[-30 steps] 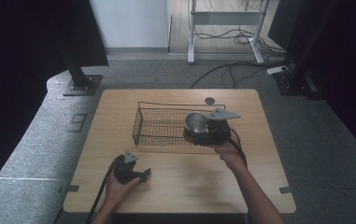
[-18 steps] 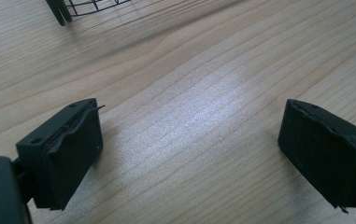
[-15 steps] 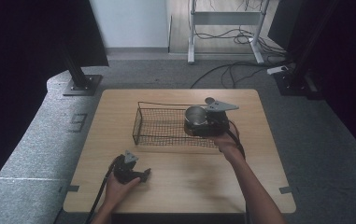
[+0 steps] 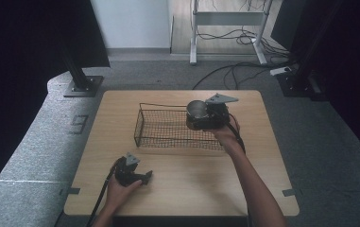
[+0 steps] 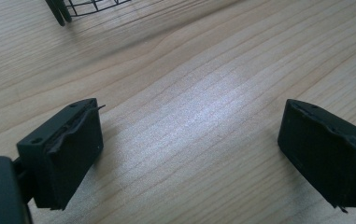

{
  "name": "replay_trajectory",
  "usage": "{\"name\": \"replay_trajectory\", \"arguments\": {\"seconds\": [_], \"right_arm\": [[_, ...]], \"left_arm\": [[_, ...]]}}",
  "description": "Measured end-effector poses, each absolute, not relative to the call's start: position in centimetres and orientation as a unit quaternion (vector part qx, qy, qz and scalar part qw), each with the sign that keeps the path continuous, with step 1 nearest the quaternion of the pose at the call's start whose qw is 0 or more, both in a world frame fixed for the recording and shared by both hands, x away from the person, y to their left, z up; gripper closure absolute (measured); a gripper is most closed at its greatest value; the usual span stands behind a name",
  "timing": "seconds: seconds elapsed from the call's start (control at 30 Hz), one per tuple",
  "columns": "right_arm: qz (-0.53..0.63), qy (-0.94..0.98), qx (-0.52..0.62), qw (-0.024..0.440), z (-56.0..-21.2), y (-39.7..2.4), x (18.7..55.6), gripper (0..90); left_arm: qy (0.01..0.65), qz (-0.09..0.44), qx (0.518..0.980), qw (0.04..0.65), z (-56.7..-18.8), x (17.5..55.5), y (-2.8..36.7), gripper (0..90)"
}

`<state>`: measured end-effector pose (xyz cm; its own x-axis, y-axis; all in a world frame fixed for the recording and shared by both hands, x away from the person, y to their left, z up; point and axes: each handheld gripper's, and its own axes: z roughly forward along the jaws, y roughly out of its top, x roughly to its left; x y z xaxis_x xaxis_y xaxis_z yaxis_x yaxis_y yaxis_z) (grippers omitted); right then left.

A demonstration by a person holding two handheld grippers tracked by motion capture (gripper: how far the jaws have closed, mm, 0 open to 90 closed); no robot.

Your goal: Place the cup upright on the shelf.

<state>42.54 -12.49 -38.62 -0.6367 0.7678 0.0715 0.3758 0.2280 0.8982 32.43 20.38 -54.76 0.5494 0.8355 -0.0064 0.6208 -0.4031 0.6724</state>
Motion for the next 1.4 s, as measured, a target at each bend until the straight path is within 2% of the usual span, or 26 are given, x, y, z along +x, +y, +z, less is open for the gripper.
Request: {"name": "replay_trajectory", "arguments": {"seconds": [0.6,1.4], "right_arm": [[0.467,0.760,0.409,0.190,-41.1,-12.2,46.3,14.9],[0.440,0.772,0.428,0.167,-44.9,-11.4,47.6,14.8]], "left_arm": [[0.444,0.169,0.820,0.319,-54.8,32.4,20.4,6.6],[0.443,0.169,0.821,0.318,-54.8,32.4,20.4,6.6]]}}
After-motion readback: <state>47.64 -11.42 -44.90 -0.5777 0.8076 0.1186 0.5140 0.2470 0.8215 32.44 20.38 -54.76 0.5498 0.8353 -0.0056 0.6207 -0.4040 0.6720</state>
